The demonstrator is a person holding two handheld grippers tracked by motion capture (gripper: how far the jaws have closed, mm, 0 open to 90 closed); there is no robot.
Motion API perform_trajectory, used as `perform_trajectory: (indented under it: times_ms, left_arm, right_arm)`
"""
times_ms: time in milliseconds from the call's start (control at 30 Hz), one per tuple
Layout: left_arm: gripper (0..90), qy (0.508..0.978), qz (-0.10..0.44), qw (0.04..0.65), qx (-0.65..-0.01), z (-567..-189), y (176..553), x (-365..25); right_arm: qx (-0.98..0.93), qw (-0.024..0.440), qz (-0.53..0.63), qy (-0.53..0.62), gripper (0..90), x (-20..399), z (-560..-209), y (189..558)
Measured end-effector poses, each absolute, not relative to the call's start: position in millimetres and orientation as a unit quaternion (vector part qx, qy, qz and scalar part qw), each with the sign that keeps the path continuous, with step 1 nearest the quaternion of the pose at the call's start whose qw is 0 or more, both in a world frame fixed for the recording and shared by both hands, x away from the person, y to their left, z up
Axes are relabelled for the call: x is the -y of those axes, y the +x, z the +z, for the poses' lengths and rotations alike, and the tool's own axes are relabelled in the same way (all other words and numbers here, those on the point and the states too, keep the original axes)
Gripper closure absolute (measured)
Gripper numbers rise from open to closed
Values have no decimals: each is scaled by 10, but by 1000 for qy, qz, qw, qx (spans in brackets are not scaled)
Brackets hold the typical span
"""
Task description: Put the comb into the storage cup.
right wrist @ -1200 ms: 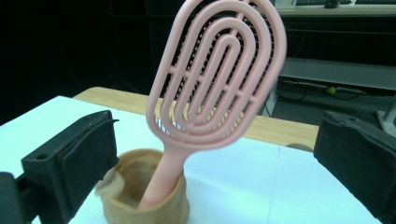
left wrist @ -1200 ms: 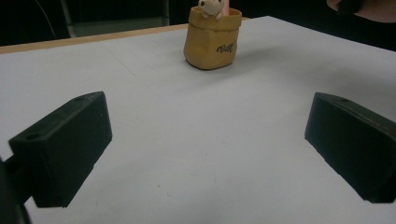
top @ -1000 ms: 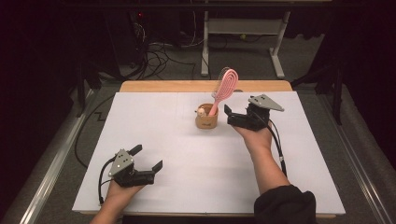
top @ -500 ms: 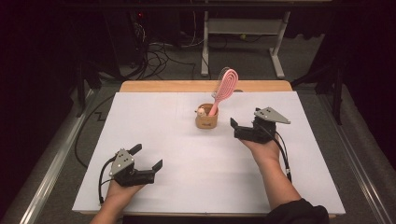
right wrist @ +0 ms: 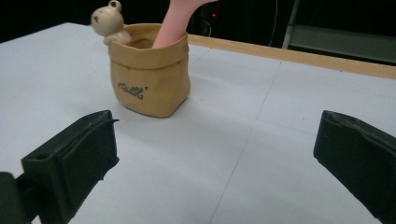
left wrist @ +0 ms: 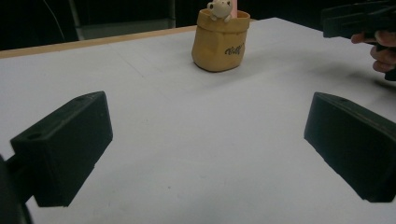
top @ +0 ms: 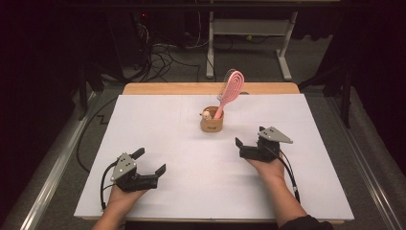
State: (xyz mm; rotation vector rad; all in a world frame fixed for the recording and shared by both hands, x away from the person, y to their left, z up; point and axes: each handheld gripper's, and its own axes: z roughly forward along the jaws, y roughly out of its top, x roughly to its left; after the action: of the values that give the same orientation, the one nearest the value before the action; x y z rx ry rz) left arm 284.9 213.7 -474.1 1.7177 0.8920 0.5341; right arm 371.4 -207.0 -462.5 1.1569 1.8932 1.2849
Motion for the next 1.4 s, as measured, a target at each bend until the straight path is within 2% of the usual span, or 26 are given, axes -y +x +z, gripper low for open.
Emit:
perform_trajectory:
  times_ms: [400, 933, 1400]
  left_arm:
    - [19, 718, 219, 541, -379, -4740, 2849, -2158]
    - [20, 719, 225, 543, -371, -4700, 2789, -2179]
    - [19, 723, 223, 542, -367, -4702, 2768, -2147]
  right_arm:
    - [-702, 286, 501, 418, 4, 2355, -4643, 3223]
    - [-677, 320, 520, 411, 4, 2951, -4695, 2579]
    - [-671, 318, 525, 417, 4, 2934, -4710, 2558]
